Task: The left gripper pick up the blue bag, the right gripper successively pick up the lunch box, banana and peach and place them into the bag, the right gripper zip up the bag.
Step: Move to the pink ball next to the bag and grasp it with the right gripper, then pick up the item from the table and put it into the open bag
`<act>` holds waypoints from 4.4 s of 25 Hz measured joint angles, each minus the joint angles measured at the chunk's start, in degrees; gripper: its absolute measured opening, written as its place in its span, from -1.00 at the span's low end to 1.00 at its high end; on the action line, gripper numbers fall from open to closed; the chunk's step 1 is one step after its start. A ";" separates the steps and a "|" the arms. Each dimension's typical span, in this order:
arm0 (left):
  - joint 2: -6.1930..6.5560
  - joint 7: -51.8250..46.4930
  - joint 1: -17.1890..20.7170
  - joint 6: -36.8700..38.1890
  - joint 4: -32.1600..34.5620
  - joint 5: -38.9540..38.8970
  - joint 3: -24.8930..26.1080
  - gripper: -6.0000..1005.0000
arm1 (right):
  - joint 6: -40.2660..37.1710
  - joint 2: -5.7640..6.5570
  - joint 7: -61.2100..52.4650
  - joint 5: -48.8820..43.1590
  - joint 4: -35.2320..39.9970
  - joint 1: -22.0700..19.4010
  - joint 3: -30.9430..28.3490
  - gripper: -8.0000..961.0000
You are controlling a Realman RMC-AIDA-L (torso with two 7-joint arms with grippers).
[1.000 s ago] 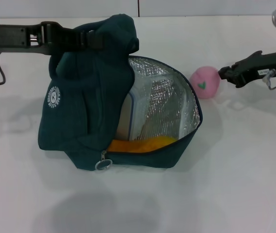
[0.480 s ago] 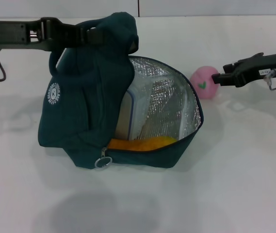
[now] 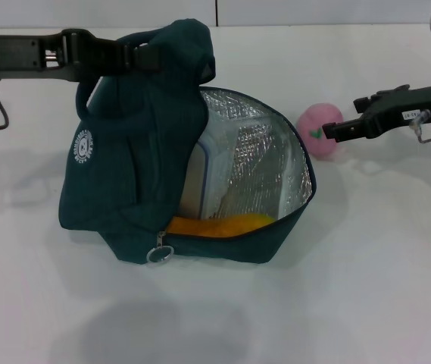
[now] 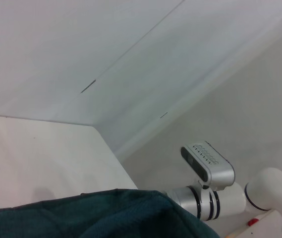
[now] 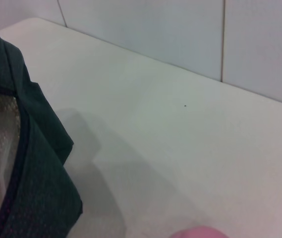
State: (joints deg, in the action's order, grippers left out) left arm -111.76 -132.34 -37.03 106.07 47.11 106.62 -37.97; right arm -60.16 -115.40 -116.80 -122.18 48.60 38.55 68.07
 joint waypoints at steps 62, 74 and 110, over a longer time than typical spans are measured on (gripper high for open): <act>0.15 1.29 0.06 -0.46 0.00 -0.66 0.21 -0.92 | -2.46 0.23 7.90 18.81 13.35 -9.59 -2.87 -0.83; 0.81 2.24 0.52 -1.68 -3.65 -0.40 1.13 -0.92 | -25.88 0.46 14.52 35.38 2.12 -4.34 -10.65 -0.92; 0.92 2.27 3.37 -1.37 -3.69 -0.81 1.58 -0.92 | -24.79 -0.44 15.98 37.17 -8.01 -0.02 4.49 -0.22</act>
State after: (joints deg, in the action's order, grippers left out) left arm -110.84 -130.08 -33.66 104.70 43.42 105.81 -36.39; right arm -84.95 -115.84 -100.82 -85.01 40.59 38.53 72.56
